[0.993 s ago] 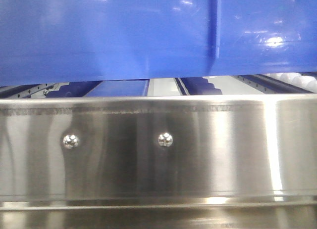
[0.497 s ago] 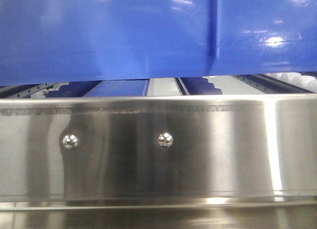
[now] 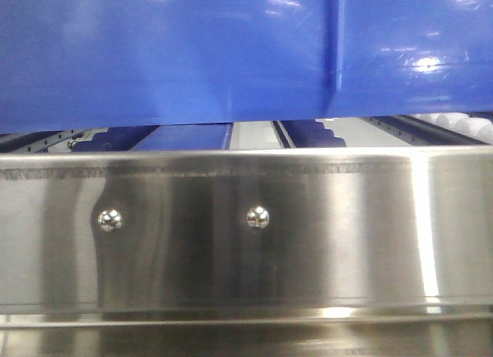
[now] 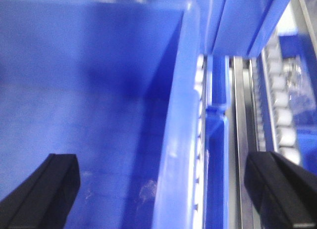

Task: Move blue bin to conveyor side
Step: 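Pull the gripped blue bin off the roller shelf toward the robot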

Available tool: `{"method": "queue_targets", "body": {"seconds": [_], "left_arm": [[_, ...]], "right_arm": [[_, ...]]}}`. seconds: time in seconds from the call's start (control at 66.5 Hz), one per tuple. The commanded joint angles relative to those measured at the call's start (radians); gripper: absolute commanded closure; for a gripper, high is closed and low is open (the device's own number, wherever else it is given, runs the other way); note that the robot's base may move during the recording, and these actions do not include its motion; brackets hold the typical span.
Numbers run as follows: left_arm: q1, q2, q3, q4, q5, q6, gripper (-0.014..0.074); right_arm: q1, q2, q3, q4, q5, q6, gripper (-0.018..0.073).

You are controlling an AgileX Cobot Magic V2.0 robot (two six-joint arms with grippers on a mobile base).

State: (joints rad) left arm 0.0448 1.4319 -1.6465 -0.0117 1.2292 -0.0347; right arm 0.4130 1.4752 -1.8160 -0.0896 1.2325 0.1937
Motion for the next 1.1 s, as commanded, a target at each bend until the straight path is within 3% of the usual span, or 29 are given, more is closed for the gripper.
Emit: {"method": "queue_targets", "body": {"seconds": [0.0, 0.135, 0.256, 0.828, 1.083], "left_arm": [[0.012, 0.004, 0.004, -0.011, -0.008, 0.01, -0.0005], [0.043, -0.003, 0.02, -0.035, -0.008, 0.017, -0.0005], [0.059, -0.003, 0.047, -0.106, -0.008, 0.051, -0.0005], [0.059, -0.003, 0.057, -0.087, -0.008, 0.053, -0.0005], [0.059, -0.003, 0.057, -0.087, -0.083, 0.053, -0.0005]], "right_arm": [[-0.001, 0.004, -0.007, -0.007, -0.011, -0.001, 0.0], [-0.001, 0.008, 0.003, -0.007, -0.011, -0.001, 0.0], [-0.001, 0.01, 0.04, -0.007, -0.011, -0.001, 0.0], [-0.001, 0.055, 0.065, -0.009, -0.011, -0.001, 0.0], [-0.001, 0.069, 0.065, -0.009, -0.011, -0.001, 0.0]]}}
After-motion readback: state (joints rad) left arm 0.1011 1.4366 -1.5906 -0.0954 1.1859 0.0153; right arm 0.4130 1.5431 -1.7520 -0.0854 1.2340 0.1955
